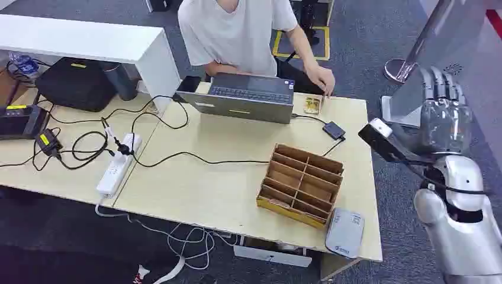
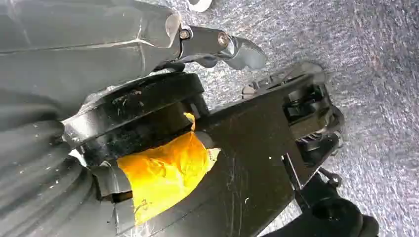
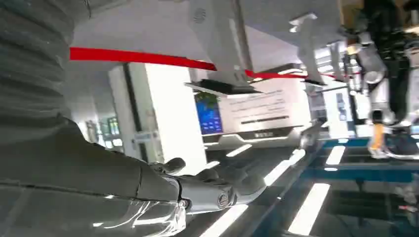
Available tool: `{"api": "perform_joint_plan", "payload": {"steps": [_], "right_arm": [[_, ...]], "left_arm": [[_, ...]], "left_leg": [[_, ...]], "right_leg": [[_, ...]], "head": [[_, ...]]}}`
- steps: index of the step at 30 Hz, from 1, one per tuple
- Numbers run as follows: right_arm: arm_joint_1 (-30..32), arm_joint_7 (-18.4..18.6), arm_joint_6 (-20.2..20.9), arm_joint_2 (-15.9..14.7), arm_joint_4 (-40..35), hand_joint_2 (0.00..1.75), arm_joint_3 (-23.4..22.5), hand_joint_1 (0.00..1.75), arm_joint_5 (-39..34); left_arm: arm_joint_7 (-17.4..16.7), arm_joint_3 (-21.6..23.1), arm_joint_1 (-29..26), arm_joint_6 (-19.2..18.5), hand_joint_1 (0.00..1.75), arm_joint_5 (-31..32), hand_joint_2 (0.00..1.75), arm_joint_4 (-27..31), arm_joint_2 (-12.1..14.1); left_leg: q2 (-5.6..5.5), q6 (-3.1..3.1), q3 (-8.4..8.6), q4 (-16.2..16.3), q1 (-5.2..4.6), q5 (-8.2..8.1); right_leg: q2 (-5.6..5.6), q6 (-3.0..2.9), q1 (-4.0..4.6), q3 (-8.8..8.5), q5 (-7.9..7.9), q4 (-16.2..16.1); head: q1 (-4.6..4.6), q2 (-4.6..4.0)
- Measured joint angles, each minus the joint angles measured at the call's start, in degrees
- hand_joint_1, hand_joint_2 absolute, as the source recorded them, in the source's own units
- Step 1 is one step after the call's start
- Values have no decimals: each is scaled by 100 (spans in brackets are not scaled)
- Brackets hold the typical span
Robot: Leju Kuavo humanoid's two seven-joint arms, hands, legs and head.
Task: Pass the card to the sensor for recognition and then transmit it.
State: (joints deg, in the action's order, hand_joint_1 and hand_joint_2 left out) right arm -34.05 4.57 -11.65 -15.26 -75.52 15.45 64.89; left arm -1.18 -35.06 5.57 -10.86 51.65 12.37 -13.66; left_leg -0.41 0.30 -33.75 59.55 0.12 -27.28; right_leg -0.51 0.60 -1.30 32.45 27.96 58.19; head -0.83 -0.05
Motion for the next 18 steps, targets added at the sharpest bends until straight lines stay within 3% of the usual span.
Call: {"api": "perform_joint_plan", "payload": {"steps": [8,18], "right_arm": [[-443,166,22,368,241,175,609,0,230],[-554,267,48,632,420,175,940,0,313]], "left_arm": [[127,61,0,-249,0,168,175,0,79],[227,232,-5,-271,0,310,175,0,118]], "left_leg": [[-14,-1,-2,0,-2,2],[-22,-2,-4,1,-1,2]], "right_leg": [[7,0,-2,0,0,-1],[16,0,-2,0,0,-2]], "head": [[0,0],[2,0]]}}
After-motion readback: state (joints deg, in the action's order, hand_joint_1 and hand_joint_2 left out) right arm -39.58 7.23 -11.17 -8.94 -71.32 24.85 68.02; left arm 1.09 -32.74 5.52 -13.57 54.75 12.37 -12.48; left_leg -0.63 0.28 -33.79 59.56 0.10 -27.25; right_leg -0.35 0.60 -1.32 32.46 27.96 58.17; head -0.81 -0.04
